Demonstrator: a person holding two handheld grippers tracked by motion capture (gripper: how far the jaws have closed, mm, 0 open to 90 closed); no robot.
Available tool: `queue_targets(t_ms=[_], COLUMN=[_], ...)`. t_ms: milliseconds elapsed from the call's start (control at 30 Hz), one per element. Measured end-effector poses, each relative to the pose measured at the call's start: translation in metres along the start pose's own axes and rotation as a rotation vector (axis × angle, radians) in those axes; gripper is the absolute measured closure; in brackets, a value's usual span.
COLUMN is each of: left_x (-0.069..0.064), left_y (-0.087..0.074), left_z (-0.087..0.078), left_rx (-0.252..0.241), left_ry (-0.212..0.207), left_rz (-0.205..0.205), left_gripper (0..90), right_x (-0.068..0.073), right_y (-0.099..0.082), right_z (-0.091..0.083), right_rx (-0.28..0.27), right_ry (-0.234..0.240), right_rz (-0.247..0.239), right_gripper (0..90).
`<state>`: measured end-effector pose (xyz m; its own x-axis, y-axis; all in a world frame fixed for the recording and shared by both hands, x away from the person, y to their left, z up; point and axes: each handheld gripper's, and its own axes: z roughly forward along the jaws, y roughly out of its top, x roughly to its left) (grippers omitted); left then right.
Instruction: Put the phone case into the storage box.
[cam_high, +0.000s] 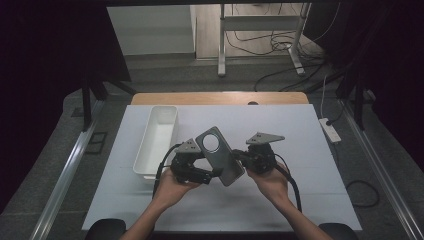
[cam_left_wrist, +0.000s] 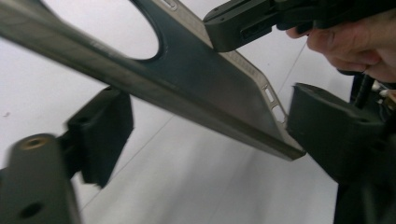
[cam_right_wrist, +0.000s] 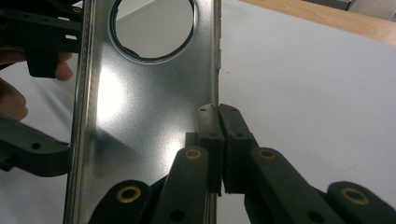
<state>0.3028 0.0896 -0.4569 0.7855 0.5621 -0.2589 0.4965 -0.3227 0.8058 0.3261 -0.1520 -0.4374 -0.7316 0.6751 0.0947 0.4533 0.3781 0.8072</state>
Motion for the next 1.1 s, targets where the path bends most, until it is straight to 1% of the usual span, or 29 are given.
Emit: queue_targets(t_ms=[100,233,267,300,367,433,500,533,567,600,633,667,767,800,900,933,1000,1033,1067,1100], left_x=[0.001,0.002,0.002,0.003,0.005,0.007,0.009,0.009,0.010,0.009,0.009,0.010,0.009,0.008,0.007,0.008,0.008,0.009,0.009,0.009], left_y=[0.000,0.000,0.000,0.000,-0.001,-0.001,-0.002,-0.002,-0.001,-0.001,-0.001,-0.001,-0.001,0.000,0.001,0.002,0.002,0.002,0.002,0.003], left_z=[0.001,0.001,0.001,0.001,0.000,-0.001,-0.002,-0.002,-0.003,-0.003,-0.004,-0.005,-0.005,-0.006,-0.007,-0.008,-0.009,-0.010,-0.010,-0.012], left_rx=[0.006,0.015,0.015,0.012,0.010,0.008,-0.002,-0.002,0.000,-0.003,0.000,0.004,0.003,0.006,0.008,0.013,0.012,0.018,0.018,0.021], left_ry=[-0.012,-0.012,-0.018,-0.032,-0.036,-0.060,-0.084,-0.084,-0.101,-0.091,-0.081,-0.085,-0.080,-0.066,-0.055,-0.049,-0.044,-0.042,-0.042,-0.036], left_rz=[-0.020,-0.049,-0.056,-0.072,-0.091,-0.126,-0.152,-0.152,-0.164,-0.175,-0.173,-0.178,-0.175,-0.157,-0.145,-0.138,-0.135,-0.127,-0.127,-0.116], left_gripper=[27.3,38.2,40.9,42.8,51.7,57.5,65.7,69.5,69.5,74.8,78.1,78.6,78.8,78.9,79.0,79.1,79.2,79.1,79.1,79.1], right_x=[0.002,0.005,0.006,0.006,0.007,0.007,0.007,0.007,0.007,0.008,0.008,0.008,0.008,0.008,0.008,0.008,0.007,0.007,0.007,0.005], right_y=[-0.001,-0.001,-0.001,-0.001,-0.002,-0.002,-0.002,-0.002,-0.002,-0.003,-0.003,-0.003,-0.003,-0.003,-0.003,-0.002,-0.002,-0.001,-0.001,0.000], right_z=[0.002,0.004,0.005,0.005,0.006,0.006,0.007,0.007,0.007,0.008,0.009,0.009,0.009,0.009,0.008,0.007,0.007,0.005,0.005,0.004], right_rx=[0.002,0.006,0.008,0.008,0.011,0.013,0.018,0.020,0.020,0.026,0.030,0.031,0.031,0.032,0.032,0.029,0.028,0.025,0.025,0.026], right_ry=[0.003,0.009,0.012,0.013,0.015,0.019,0.024,0.026,0.026,0.025,0.027,0.032,0.040,0.042,0.049,0.059,0.062,0.065,0.065,0.073], right_rz=[-0.003,-0.007,-0.009,-0.010,-0.014,-0.014,-0.010,-0.013,-0.013,-0.020,-0.019,-0.016,-0.016,-0.019,-0.020,-0.020,-0.017,-0.014,-0.014,-0.011], right_gripper=[88.5,88.4,88.3,88.3,88.3,88.2,87.9,87.8,87.8,87.6,87.4,87.2,86.8,86.6,86.2,83.9,82.3,79.0,79.0,73.7])
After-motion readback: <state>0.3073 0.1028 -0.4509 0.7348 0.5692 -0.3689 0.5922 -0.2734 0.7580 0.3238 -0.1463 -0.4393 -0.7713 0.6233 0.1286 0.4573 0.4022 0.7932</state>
